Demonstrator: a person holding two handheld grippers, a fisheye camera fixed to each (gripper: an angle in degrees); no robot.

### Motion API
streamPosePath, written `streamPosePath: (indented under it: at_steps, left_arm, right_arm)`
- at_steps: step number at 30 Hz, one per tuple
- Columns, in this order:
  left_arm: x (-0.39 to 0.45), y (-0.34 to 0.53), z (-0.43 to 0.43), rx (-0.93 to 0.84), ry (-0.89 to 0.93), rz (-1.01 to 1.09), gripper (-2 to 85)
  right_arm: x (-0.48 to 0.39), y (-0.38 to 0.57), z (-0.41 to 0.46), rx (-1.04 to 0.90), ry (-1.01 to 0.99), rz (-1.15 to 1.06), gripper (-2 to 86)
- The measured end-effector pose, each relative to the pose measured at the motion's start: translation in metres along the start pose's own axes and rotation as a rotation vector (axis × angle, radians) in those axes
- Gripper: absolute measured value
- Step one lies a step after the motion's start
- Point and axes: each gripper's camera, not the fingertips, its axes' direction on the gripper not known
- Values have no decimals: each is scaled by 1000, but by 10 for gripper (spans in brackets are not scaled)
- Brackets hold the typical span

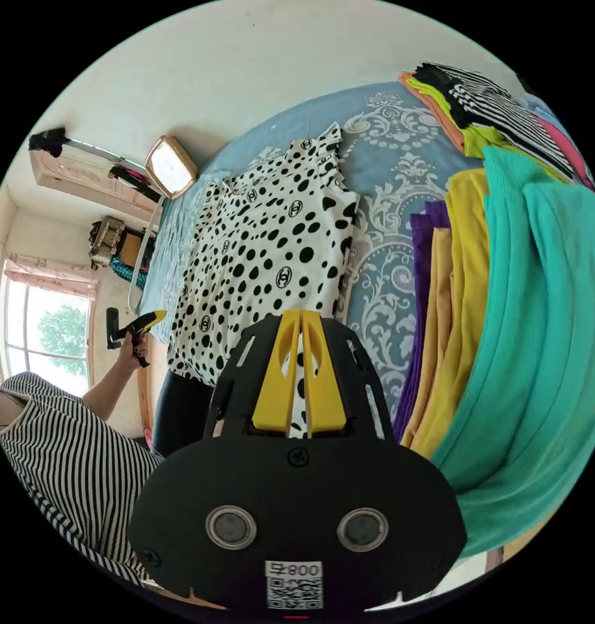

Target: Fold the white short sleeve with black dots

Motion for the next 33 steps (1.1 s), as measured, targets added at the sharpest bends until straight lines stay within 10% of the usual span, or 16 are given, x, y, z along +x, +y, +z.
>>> streamPosePath:
  at_steps: [33]
  left_arm:
    - [25, 188, -28, -174, 174, -86, 48]
  right_arm:
    - [-37, 153, 13, -181, -91, 199, 65]
